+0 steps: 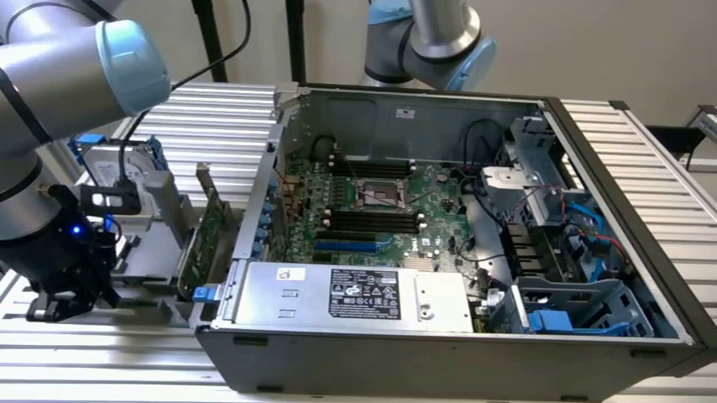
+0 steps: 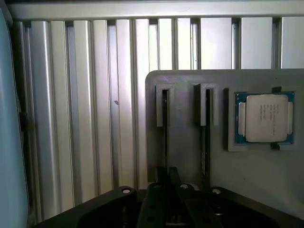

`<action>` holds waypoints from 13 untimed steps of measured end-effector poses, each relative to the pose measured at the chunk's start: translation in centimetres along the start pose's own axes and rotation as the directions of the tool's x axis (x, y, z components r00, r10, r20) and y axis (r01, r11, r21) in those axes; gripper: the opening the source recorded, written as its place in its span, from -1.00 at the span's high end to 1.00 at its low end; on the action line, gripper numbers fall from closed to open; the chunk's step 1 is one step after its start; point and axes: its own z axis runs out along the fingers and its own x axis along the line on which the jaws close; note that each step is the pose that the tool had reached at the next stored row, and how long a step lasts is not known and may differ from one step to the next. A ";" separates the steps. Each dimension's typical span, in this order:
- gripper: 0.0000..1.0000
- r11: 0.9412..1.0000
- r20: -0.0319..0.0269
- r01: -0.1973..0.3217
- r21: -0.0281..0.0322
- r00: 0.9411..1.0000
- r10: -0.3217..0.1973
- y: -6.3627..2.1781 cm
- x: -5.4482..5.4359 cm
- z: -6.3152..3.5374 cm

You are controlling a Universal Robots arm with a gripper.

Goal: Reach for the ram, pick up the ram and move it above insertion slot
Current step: 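Pick up the ram and move it above insertion slot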

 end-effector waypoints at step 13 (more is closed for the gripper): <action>0.73 1.000 0.000 0.006 -0.005 1.000 -0.006 -0.29 -0.1 -5.57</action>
